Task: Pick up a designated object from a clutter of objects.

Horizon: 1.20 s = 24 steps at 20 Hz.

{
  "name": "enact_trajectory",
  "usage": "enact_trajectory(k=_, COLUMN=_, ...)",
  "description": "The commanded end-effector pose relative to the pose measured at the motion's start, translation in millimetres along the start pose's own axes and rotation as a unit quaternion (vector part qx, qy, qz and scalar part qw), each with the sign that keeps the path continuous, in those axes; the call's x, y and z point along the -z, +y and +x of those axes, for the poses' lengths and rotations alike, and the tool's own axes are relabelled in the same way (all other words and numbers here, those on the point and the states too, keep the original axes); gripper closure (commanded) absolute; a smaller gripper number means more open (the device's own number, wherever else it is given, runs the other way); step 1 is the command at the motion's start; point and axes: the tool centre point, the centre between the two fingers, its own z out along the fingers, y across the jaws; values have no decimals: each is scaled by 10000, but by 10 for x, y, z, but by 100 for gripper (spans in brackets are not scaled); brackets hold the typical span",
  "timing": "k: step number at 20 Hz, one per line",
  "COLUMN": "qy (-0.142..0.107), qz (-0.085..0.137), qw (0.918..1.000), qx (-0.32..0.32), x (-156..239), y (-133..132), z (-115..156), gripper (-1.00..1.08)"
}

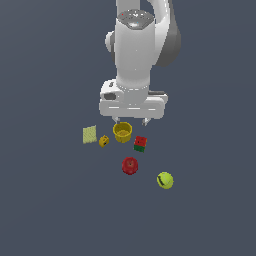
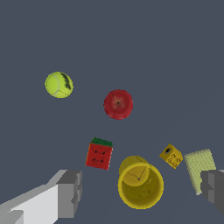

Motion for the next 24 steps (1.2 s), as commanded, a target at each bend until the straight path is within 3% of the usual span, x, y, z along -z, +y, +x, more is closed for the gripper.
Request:
enact_trajectory(k=1, qy=-23, qz=0, qw=9999, qx=-155, x=-254, y=-77, z=-34, gripper=-92)
enact_trajectory(k=12, qy=-122, qz=15, qw=9963, qx=-855, x=-1311, y=-389, z=-358, gripper=-92)
enact_trajectory(k=24, qy=-170, qz=28, qw=9931, qx=-1163, x=-1727, y=-507, z=-582, gripper=-92)
